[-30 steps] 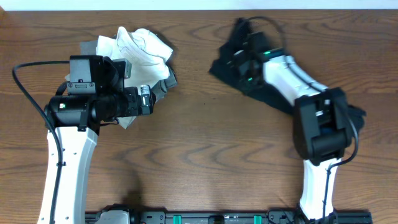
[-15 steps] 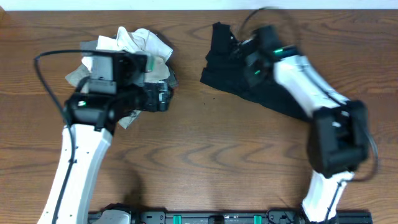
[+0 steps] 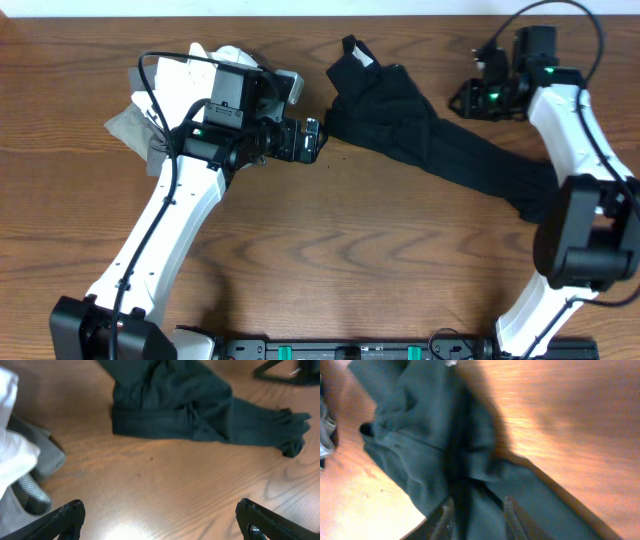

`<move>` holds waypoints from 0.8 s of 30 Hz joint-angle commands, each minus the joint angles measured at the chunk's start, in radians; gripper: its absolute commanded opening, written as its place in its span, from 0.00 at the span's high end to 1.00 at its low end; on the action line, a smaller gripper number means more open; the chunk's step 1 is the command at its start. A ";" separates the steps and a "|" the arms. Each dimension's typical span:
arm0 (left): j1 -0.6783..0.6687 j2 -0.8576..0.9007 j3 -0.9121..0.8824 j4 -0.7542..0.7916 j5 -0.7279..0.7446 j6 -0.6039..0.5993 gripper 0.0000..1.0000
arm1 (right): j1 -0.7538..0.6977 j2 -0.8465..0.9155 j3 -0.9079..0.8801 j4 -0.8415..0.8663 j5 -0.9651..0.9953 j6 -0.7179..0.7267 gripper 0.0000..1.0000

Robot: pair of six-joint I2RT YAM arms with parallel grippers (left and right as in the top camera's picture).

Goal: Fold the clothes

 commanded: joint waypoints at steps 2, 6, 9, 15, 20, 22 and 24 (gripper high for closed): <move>-0.001 -0.010 0.022 0.004 0.024 -0.006 0.03 | 0.091 0.082 -0.002 0.062 -0.090 -0.064 0.57; -0.001 -0.011 0.022 -0.045 0.025 -0.005 0.03 | 0.163 0.161 -0.002 0.137 -0.090 -0.047 0.60; 0.000 -0.011 0.022 -0.075 0.024 -0.005 0.03 | 0.196 0.178 -0.002 0.099 -0.105 -0.056 0.90; 0.000 -0.010 0.022 -0.062 0.014 0.000 0.03 | 0.255 0.124 -0.002 -0.196 -0.089 -0.313 0.99; -0.001 0.012 0.021 -0.044 -0.002 -0.001 0.03 | 0.333 0.080 -0.002 -0.363 0.051 -0.419 0.99; -0.002 0.036 0.021 -0.043 -0.003 0.001 0.03 | 0.349 0.074 -0.002 -0.349 0.097 -0.387 0.91; -0.006 0.076 0.021 -0.044 -0.003 0.012 0.03 | 0.354 0.074 -0.002 -0.333 0.156 -0.319 0.66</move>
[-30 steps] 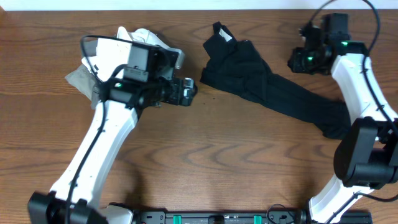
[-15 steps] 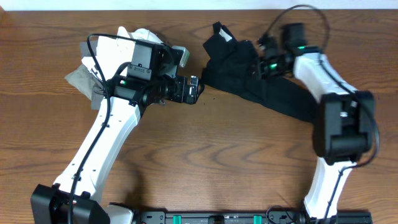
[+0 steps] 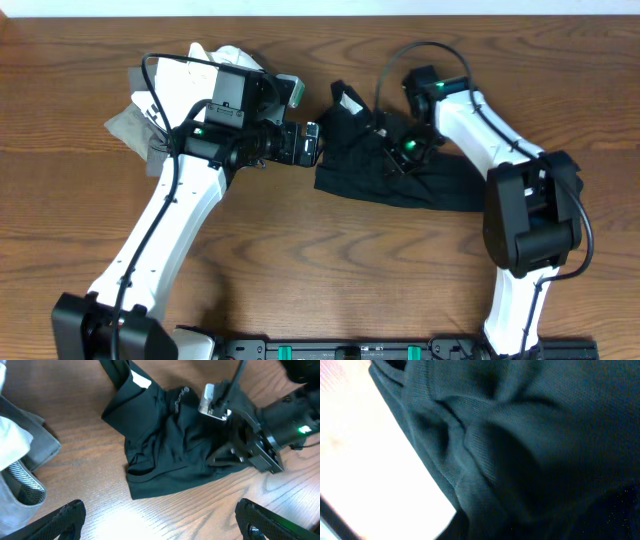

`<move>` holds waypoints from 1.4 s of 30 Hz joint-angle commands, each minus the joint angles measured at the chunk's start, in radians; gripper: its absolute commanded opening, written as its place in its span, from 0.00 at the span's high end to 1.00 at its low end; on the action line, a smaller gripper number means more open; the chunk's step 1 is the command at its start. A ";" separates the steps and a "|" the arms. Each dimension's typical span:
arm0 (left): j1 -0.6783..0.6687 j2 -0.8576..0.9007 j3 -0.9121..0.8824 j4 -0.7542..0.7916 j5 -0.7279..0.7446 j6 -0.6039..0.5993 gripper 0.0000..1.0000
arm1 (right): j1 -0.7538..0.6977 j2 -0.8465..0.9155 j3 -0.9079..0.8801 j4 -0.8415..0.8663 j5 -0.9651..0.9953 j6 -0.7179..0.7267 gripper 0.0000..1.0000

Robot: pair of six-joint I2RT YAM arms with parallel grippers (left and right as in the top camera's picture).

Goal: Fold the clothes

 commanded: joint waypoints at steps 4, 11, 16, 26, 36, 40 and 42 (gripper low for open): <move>-0.020 0.156 0.021 0.024 -0.007 0.014 0.03 | -0.007 -0.032 0.003 0.043 0.184 0.139 0.54; -0.057 0.313 0.021 0.179 -0.008 0.013 0.07 | -0.114 -0.063 0.003 0.089 0.190 0.317 0.51; -0.076 0.401 0.021 0.315 -0.029 0.005 0.16 | -0.211 -0.079 0.003 0.084 0.190 0.388 0.53; -0.079 0.519 0.021 0.476 -0.095 -0.058 0.26 | -0.365 -0.080 0.003 0.077 0.138 0.432 0.56; -0.079 0.477 0.023 0.544 -0.022 -0.172 0.92 | -0.461 -0.079 0.003 0.067 0.138 0.484 0.56; -0.079 0.373 0.023 0.517 -0.027 -0.170 0.94 | -0.531 -0.079 0.003 0.057 0.138 0.507 0.58; -0.079 0.305 0.023 0.490 -0.047 -0.160 0.94 | -0.572 -0.079 0.003 0.051 0.138 0.507 0.52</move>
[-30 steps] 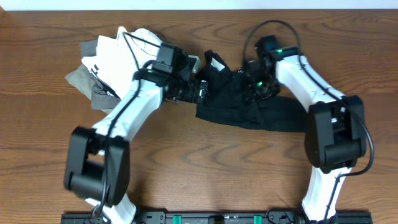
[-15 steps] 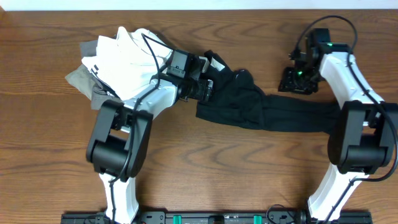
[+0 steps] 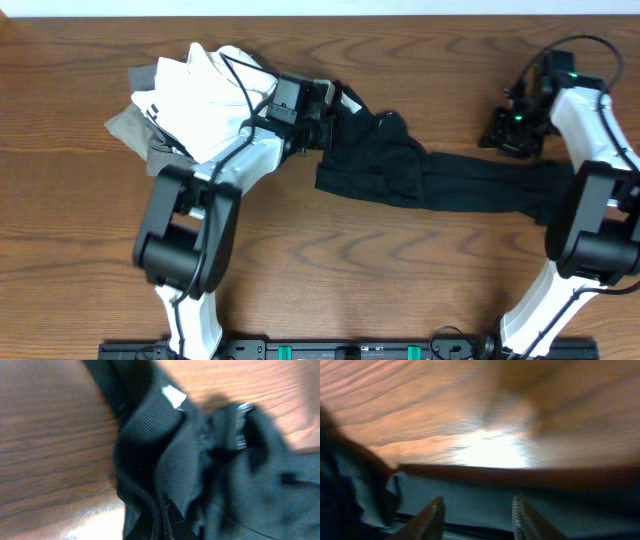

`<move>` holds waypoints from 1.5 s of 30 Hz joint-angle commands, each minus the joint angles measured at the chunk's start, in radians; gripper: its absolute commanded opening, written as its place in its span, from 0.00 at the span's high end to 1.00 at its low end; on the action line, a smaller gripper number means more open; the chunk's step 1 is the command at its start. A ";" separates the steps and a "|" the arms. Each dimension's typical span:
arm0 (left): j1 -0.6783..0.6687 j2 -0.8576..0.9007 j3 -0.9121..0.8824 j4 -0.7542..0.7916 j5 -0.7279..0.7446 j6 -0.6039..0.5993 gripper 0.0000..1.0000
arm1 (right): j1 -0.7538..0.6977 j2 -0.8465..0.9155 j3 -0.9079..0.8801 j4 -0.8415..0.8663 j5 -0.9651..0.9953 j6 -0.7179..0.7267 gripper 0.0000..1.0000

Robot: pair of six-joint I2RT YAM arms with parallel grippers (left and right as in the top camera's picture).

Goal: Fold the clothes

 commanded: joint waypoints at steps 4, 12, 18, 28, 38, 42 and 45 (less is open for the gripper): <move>0.000 -0.253 0.022 -0.075 -0.051 0.035 0.94 | -0.141 -0.023 0.003 -0.003 -0.003 0.035 0.48; -0.002 -0.427 0.022 -0.138 -0.072 0.061 0.94 | -0.211 -0.023 0.003 -0.004 -0.218 -0.095 0.48; -0.024 -0.481 0.022 -0.136 -0.073 0.072 0.94 | -0.132 -0.023 0.003 -0.006 -0.617 -0.424 0.45; -0.087 -0.551 0.022 -0.142 -0.073 0.080 0.94 | 0.180 -0.023 0.003 0.148 -0.710 -0.443 0.40; -0.161 -0.605 0.022 -0.223 -0.159 0.088 0.94 | 0.348 -0.023 0.003 0.426 -0.714 -0.296 0.39; -0.178 -0.613 0.022 -0.262 -0.239 0.114 0.94 | 0.348 -0.026 0.003 0.425 -0.734 -0.295 0.97; -0.178 -0.620 0.022 -0.293 -0.317 0.114 0.94 | 0.323 -0.039 0.003 0.392 -0.780 -0.315 0.99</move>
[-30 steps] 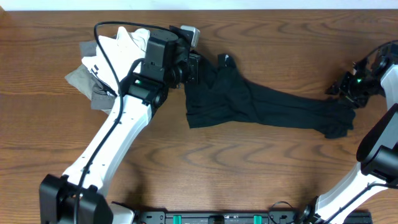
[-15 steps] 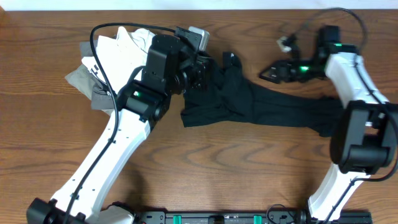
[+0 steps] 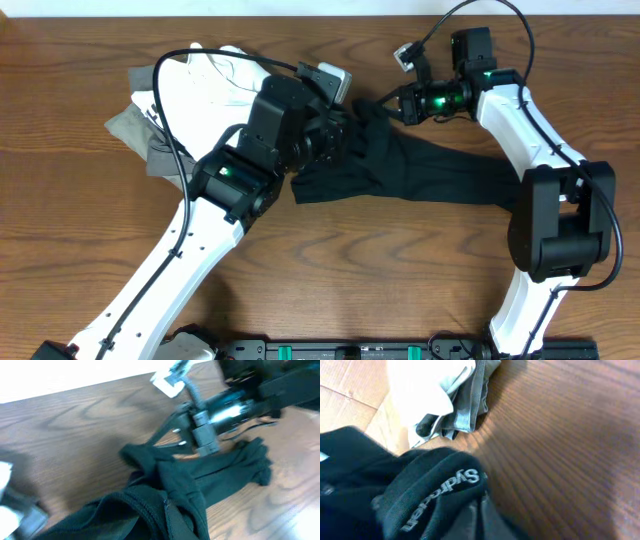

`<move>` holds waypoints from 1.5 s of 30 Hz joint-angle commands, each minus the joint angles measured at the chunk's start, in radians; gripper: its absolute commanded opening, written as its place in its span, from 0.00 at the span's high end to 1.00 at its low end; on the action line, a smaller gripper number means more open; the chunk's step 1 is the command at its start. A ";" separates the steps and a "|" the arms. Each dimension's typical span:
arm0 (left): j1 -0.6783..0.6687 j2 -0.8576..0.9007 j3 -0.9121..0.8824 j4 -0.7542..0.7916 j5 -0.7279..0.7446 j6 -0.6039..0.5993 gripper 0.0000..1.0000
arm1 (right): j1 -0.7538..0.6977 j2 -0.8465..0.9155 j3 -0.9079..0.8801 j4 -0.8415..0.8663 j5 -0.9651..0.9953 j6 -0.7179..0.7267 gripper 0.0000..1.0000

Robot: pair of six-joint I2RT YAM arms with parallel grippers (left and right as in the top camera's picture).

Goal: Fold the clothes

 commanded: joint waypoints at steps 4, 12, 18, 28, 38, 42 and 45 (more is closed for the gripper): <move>-0.001 -0.032 0.021 -0.037 -0.193 0.026 0.94 | -0.058 -0.088 0.003 -0.098 -0.142 -0.123 0.99; -0.001 -0.032 0.021 -0.033 -0.195 0.033 0.94 | -0.026 -0.146 0.003 -0.164 -0.122 -0.150 0.64; -0.027 -0.033 0.021 -0.025 -0.195 0.034 0.94 | 0.048 -0.127 0.003 -0.133 0.122 0.037 0.22; -0.052 -0.035 0.021 -0.041 -0.200 0.037 0.94 | 0.095 -0.121 0.003 -0.105 0.327 0.247 0.99; 0.000 -0.032 0.020 -0.143 -0.233 0.036 0.87 | 0.011 -0.379 0.003 -0.200 0.322 0.034 0.99; 0.009 -0.032 0.020 -0.136 -0.232 0.036 0.50 | 0.056 -0.478 0.003 -0.216 0.323 -0.012 0.99; 0.008 -0.033 0.020 -0.111 -0.191 0.036 0.36 | 0.097 -0.504 0.003 -0.214 0.335 -0.011 0.99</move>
